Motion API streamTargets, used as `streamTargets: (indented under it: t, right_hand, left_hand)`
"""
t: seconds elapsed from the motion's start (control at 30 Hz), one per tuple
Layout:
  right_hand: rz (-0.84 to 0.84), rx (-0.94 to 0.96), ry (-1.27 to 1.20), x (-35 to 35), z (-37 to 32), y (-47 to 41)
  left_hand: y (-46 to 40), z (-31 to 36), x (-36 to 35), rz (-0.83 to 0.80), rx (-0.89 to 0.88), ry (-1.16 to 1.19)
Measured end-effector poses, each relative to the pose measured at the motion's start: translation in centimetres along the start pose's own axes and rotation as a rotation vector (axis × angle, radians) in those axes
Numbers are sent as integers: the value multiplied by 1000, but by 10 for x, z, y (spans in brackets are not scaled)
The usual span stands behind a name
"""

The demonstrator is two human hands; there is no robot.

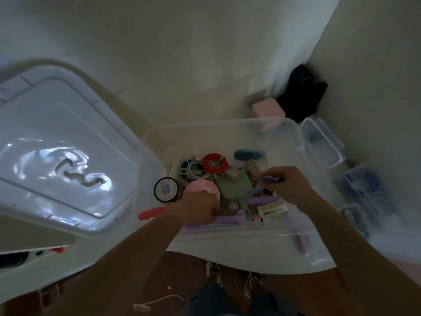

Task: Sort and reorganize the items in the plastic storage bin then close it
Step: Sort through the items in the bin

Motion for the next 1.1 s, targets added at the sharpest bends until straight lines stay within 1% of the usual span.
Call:
streamTargets:
  t: [0.1, 0.17, 0.23, 0.3, 0.37, 0.43, 0.47, 0.53, 0.6, 0.67, 0.7, 0.77, 0.9, 0.97, 1.0, 1.03, 1.07, 1.1]
  right_hand:
    - [101, 5, -216, 8, 3, 10]
    - [110, -7, -313, 8, 9, 13]
    - [101, -23, -384, 6, 14, 14]
    - [102, -36, -435, 6, 16, 14]
    - [111, -55, -456, 5, 16, 16]
    - [122, -82, -457, 4, 18, 16]
    - [127, -102, -440, 4, 18, 16]
    - [133, -152, -380, 6, 19, 16]
    - [132, -195, -326, 6, 19, 16]
    - [126, -204, -289, 7, 16, 17]
    - [124, -206, -284, 8, 14, 18]
    - [117, -208, -284, 8, 12, 19]
    - [126, -159, -282, 13, 4, 23]
    - [150, -100, -251, 21, -4, 24]
    - [161, -73, -203, 25, -7, 23]
    - [159, -60, -83, 27, -10, 21]
    - [122, -58, 98, 24, -13, 18]
    - [47, -72, 312, 15, -14, 14]
  left_hand:
    - [0, 0, -7, -43, 35, -50]
    - [1, 4, -8, -55, 46, -50]
    - [5, 5, 0, -19, 57, -25]
    - [19, 2, 16, 53, 65, 24]
    - [41, -6, 38, 189, 57, 55]
    - [64, -24, 57, 328, 96, 94]
    - [73, -36, 62, 354, 141, 155]
    - [82, -59, 63, 309, 248, 188]
    - [80, -82, 57, 241, 351, 111]
    - [76, -94, 50, 239, 422, 0]
    - [72, -96, 48, 327, 413, -66]
    - [64, -94, 44, 408, 394, -190]
    - [60, -68, 55, 579, 392, -320]
    - [59, -43, 69, 664, 343, -324]
    - [55, -30, 73, 692, 286, -309]
    - [50, -16, 75, 714, 215, -271]
    - [43, -5, 74, 715, 162, -219]
    - [32, 6, 72, 701, 116, -184]
Point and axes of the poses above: each hand's wrist, its own y-axis away from the middle knuckle, its own x-axis out of the back of the hand, z = x × y, the point moved 7 cm from there along -y, towards the middle knuckle, and after that the axes turned 10 degrees about -z, right-handed, at the moved point
